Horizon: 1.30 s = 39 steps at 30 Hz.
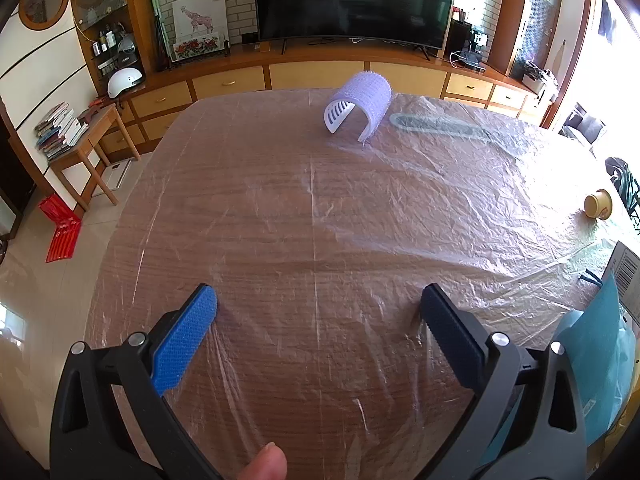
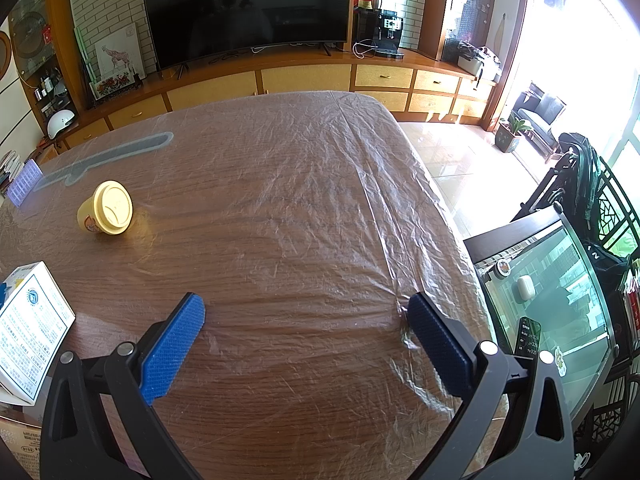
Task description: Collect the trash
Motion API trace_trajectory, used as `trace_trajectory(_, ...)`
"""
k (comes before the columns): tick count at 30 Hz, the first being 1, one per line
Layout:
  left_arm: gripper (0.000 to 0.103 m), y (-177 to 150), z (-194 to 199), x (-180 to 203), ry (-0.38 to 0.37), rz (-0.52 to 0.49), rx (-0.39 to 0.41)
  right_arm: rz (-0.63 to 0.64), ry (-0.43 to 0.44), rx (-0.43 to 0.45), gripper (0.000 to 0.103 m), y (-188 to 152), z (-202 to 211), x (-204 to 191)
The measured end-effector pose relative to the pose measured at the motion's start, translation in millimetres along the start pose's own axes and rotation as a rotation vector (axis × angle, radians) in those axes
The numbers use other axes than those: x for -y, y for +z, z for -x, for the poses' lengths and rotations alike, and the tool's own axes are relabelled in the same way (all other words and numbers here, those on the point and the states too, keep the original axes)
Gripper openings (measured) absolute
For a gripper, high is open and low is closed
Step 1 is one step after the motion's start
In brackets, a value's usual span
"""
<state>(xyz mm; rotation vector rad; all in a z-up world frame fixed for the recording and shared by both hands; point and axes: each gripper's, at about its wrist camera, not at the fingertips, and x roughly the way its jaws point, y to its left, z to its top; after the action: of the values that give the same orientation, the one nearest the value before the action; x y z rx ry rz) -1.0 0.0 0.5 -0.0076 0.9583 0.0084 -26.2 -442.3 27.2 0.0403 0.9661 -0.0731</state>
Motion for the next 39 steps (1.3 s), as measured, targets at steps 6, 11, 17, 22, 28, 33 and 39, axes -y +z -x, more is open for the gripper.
trace_trajectory(6,0.102,4.0,-2.2,-4.8,0.001,0.000,0.000,0.000,0.000,0.000,0.099,0.0,0.0,0.1)
trace_trajectory(11,0.102,3.7,-2.1,-3.3,0.001,0.000,0.000,0.000,0.000,0.000,0.099,0.0,-0.1,0.2)
trace_trajectory(17,0.102,3.6,-2.1,-3.0,0.002,0.000,0.000,0.000,0.000,0.000,0.099,0.1,-0.1,0.1)
trace_trajectory(22,0.102,3.8,-2.2,-3.3,0.002,0.000,0.000,0.000,0.000,0.000,0.099,0.1,0.0,0.0)
trace_trajectory(28,0.102,3.6,-2.1,-3.0,0.002,0.001,0.000,0.000,0.000,0.000,0.099,0.1,0.1,0.0)
trace_trajectory(33,0.102,3.7,-2.1,-3.2,0.002,0.000,0.000,0.000,0.000,0.000,0.099,0.0,0.1,0.0)
trace_trajectory(39,0.102,3.6,-2.1,-2.9,0.002,0.001,0.000,0.000,0.000,0.000,0.099,-0.1,0.0,0.1)
